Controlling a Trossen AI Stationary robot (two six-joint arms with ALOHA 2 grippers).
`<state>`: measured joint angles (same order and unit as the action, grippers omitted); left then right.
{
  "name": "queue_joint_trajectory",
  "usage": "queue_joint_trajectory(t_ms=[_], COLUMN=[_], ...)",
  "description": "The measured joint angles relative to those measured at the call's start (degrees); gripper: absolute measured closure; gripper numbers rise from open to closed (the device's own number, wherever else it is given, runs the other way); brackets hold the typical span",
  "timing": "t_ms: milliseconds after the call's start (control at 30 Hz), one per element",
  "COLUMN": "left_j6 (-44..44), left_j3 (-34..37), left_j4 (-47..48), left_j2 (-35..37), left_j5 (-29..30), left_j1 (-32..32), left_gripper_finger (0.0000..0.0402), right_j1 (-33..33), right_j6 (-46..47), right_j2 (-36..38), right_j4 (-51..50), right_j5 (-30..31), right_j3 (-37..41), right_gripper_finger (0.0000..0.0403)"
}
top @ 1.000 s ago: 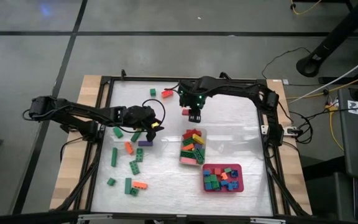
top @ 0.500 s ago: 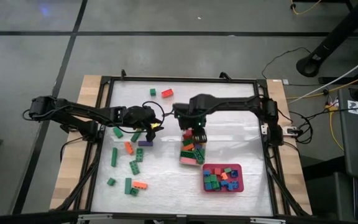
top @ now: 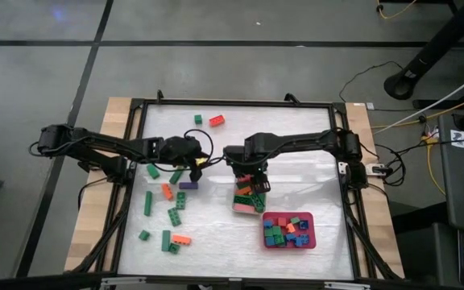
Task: Sort blocks by size
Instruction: Put the red rectangular block into the transparent bin, then put the orange rectangular game piece into the transparent bin
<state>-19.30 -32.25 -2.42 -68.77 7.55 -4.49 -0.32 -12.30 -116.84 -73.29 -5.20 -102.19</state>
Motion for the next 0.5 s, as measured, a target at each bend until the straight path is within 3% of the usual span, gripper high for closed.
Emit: queue_joint_trajectory(t_ms=[233,400,500], left_j6=[4.86,7.84,9.73], left_j3=[0.02,0.02,-0.05], left_j4=[-2.77,-11.46,-14.33], left_j2=[0.00,-0.47,-2.12], left_j5=[10.77,11.05,7.43], left_j1=[-3.92,-10.89,-15.98], left_gripper_finger=[0.0245,0.0245,0.0245], right_j1=[-0.02,-0.20,-0.20], right_j6=[0.01,0.01,0.01], right_j2=[0.00,0.00,0.00], right_j4=[-0.10,-1.89,-2.23], right_j5=[2.71,3.77,3.75], right_j3=[0.00,-0.77,-1.94], right_gripper_finger=[0.0183,0.0186,0.0189])
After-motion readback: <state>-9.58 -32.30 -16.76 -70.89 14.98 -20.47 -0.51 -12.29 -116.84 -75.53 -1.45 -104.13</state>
